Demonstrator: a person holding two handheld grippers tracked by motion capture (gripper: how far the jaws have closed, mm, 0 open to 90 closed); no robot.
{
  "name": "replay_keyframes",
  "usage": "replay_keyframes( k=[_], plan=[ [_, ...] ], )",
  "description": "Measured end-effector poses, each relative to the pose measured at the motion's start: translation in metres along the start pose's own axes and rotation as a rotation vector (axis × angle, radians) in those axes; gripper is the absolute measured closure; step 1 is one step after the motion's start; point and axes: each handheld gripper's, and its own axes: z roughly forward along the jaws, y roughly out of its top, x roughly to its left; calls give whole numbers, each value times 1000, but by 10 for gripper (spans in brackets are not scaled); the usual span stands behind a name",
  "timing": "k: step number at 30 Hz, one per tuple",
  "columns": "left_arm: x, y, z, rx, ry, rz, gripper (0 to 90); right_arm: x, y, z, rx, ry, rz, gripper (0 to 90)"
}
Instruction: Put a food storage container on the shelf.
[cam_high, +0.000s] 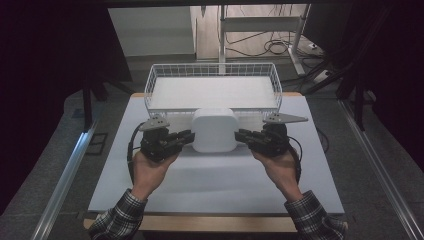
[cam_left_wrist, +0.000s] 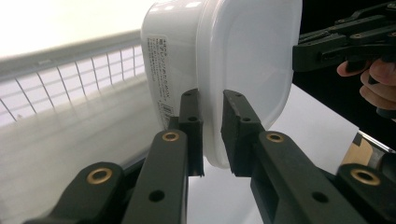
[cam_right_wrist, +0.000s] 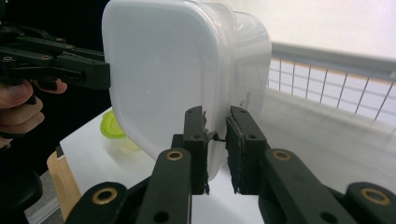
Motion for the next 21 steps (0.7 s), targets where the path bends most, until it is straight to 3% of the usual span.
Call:
replay_keyframes(
  k=[21],
  plan=[
    [19, 49, -10, -35, 6, -8, 793, 0, 57, 4, -36, -15, -26, 784]
  ],
)
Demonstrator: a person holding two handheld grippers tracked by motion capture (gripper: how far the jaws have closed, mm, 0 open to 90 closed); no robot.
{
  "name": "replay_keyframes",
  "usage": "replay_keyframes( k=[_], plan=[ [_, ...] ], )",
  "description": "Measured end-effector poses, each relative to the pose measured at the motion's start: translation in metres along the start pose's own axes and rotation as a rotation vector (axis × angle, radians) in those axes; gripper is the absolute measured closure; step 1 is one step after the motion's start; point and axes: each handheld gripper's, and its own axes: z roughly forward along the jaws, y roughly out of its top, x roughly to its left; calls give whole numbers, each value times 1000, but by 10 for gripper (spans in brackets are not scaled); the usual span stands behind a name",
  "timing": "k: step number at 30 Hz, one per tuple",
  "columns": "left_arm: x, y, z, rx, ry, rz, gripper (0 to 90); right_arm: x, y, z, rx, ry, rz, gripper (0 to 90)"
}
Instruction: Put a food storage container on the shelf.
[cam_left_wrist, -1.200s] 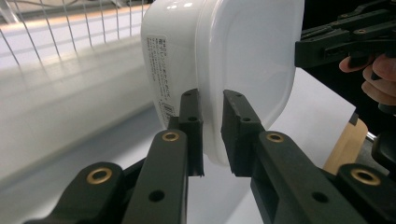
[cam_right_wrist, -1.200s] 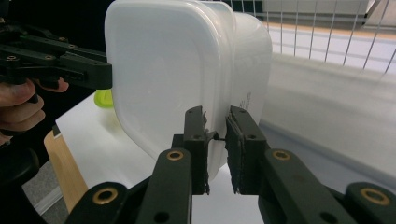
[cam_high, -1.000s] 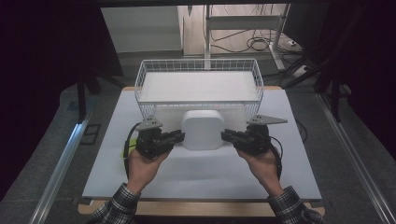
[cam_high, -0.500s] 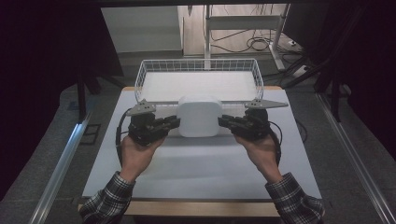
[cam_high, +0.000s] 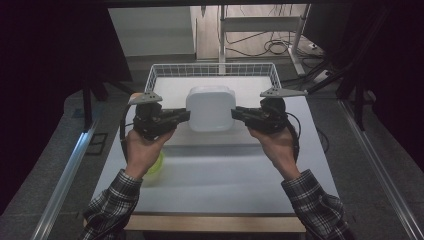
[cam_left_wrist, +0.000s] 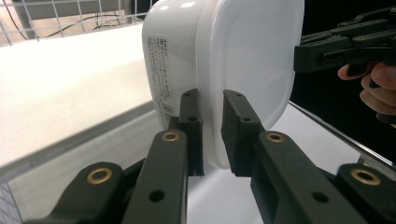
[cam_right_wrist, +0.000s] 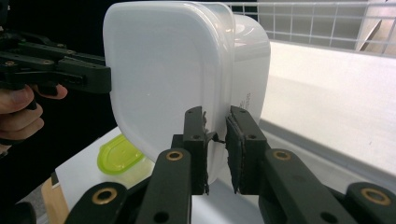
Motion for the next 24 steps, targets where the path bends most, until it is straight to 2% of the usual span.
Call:
replay_keyframes(
  k=[12, 24],
  plan=[
    [19, 25, 14, 3, 2, -31, 788, -14, 25, 10, -13, -20, 24, 784],
    [36, 33, 30, 19, 11, -53, 778, -26, 36, 23, -7, -36, 51, 784]
  ],
)
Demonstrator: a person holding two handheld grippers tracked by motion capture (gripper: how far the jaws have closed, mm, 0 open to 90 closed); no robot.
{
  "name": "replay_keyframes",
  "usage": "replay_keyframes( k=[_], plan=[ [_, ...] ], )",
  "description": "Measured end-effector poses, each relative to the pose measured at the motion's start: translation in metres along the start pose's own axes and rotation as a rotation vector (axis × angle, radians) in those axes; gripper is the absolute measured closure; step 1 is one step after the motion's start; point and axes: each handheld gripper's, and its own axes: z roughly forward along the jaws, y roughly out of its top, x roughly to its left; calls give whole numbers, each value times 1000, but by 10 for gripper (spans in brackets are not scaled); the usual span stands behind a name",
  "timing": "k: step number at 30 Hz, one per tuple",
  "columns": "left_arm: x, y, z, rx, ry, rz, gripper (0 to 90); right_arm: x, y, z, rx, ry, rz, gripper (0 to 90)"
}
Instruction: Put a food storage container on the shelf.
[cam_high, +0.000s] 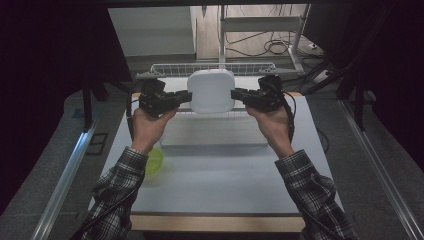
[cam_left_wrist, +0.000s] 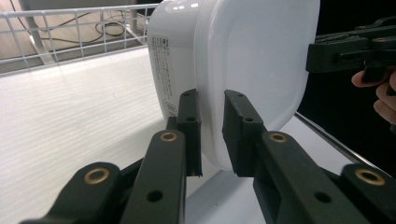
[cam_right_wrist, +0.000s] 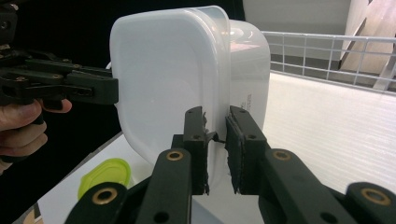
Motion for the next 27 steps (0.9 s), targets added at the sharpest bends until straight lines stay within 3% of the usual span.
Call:
replay_keyframes(
  k=[9, 15, 22, 27],
  plan=[
    [5, 1, 6, -26, 5, -1, 756, -9, 1, 9, 14, 11, 32, 768],
    [4, 4, 10, -42, 6, 9, 667, -13, 4, 14, 2, 29, 60, 698],
    [4, 6, 16, -48, 39, 43, 609, -16, 7, 19, 1, 21, 50, 673],
    [6, 7, 20, -44, 46, 45, 577, -16, 7, 24, 23, -3, 24, 641]
  ],
)
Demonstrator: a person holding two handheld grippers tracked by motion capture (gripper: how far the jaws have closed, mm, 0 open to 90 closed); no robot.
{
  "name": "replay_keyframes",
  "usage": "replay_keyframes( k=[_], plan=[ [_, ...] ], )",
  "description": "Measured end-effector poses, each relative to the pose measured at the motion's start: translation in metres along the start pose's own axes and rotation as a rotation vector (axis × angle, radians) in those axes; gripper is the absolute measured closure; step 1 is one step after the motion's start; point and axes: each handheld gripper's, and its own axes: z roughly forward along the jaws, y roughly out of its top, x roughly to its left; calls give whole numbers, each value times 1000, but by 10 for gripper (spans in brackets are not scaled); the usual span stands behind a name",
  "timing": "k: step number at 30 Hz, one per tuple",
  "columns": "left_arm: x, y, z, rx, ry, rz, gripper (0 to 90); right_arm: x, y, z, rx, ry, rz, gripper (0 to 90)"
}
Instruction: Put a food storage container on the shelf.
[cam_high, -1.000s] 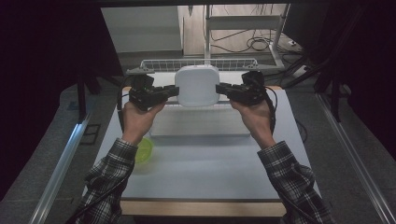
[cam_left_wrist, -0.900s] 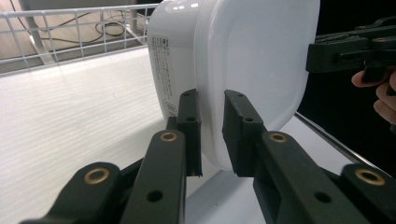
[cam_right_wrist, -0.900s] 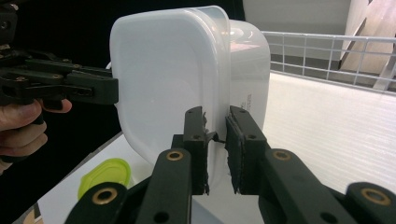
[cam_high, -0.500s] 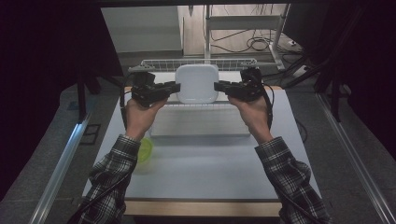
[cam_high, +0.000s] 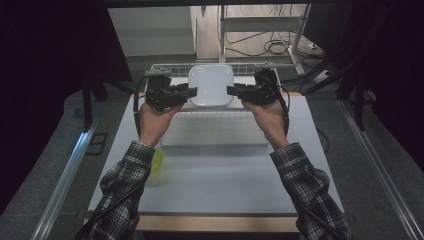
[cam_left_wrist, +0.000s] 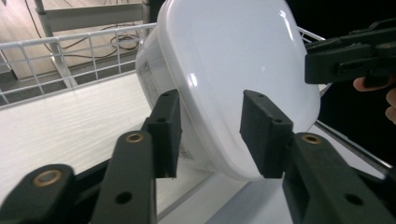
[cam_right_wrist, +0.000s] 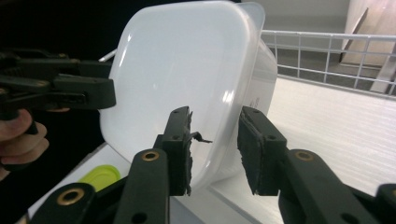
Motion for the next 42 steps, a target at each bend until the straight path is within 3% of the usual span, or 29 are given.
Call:
replay_keyframes(
  k=[7, 13, 26, 32, 36, 42],
  plan=[
    [6, 0, 5, -5, 15, -1, 519, -3, 1, 3, -1, -17, -3, 593],
    [11, 3, 8, -17, 14, -28, 495, -6, 5, 5, -10, -33, -1, 572],
    [17, 7, 13, -26, 49, -30, 372, -10, 8, 9, -30, -65, -6, 530],
    [17, 2, 8, -32, 15, -22, 288, -9, 4, 4, -55, -36, -14, 458],
    [12, -7, 4, -10, -25, 12, 223, -7, -2, 0, -58, -12, -24, 400],
    [9, -19, -4, -3, -35, 37, 158, -3, -14, -3, -51, 3, -50, 332]
  ],
)
